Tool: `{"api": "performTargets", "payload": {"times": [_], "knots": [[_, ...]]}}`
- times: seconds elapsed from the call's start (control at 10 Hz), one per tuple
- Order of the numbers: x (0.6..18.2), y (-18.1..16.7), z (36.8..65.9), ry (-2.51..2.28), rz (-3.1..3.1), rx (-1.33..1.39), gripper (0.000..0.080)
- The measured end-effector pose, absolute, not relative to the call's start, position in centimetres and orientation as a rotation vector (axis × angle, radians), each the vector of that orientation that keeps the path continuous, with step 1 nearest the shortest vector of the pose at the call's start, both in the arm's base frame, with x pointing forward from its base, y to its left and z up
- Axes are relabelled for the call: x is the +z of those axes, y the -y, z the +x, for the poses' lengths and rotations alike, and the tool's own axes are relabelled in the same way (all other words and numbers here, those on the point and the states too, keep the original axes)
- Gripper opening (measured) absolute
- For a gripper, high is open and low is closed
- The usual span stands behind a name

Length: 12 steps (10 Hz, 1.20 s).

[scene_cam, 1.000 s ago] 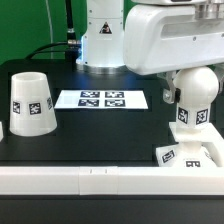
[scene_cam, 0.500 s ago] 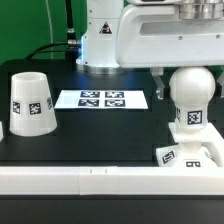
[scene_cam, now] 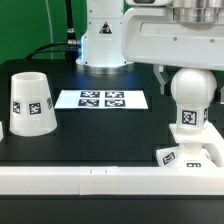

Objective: Assemble lamp

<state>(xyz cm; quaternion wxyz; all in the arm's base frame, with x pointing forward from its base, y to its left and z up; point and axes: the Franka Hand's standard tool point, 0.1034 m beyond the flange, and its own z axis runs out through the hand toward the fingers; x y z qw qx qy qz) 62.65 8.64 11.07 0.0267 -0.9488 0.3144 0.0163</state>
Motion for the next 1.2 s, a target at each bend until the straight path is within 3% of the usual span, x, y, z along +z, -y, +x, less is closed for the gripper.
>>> {"api": "performTargets", "payload": {"times": [0.5,0.6,0.7,1.2], "knots": [[11.03,-8.77,62.57,-1.254,-2.794,0.089,0.0576],[11.04,-8.72,62.59,-1.187,-2.822,0.085,0.0667],[11.06,-8.53,62.64,-1.113,-2.851,0.080,0.0689],[11.39,-9.09,63.06,-0.251,-3.048,0.014,0.0699]]}}
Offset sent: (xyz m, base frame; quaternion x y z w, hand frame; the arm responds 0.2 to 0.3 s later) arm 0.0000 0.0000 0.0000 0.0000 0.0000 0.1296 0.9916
